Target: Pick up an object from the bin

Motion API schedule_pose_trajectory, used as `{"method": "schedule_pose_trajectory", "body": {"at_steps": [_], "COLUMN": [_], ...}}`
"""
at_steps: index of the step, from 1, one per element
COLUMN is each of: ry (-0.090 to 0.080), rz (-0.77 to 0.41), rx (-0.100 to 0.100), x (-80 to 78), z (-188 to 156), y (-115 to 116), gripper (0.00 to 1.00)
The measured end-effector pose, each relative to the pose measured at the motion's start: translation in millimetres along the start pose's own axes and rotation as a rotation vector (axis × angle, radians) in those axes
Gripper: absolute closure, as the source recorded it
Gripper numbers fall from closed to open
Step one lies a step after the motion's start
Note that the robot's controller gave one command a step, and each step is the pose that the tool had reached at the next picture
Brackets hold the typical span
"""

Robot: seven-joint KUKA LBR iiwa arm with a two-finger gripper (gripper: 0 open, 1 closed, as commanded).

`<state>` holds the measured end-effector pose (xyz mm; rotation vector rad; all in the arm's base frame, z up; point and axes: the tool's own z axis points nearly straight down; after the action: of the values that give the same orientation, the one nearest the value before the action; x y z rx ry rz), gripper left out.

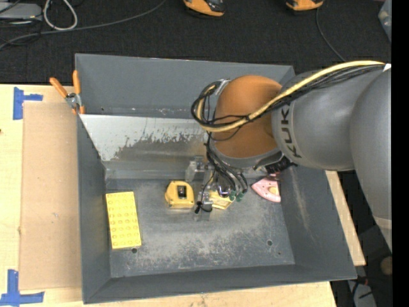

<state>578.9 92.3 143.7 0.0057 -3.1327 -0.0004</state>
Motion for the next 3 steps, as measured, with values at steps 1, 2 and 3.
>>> {"method": "schedule_pose_trajectory", "body": {"at_steps": [1, 2, 3], "ry": [-0.007, -0.006, -0.018], "rz": [0.003, -0.007, 0.040], "rx": [-0.001, -0.002, -0.004], "x": [-1.7, -33.9, -38.3], "z": [-5, 76, 22], "y": [0, 11, 13], "gripper": [0.00, 0.00, 0.00]}}
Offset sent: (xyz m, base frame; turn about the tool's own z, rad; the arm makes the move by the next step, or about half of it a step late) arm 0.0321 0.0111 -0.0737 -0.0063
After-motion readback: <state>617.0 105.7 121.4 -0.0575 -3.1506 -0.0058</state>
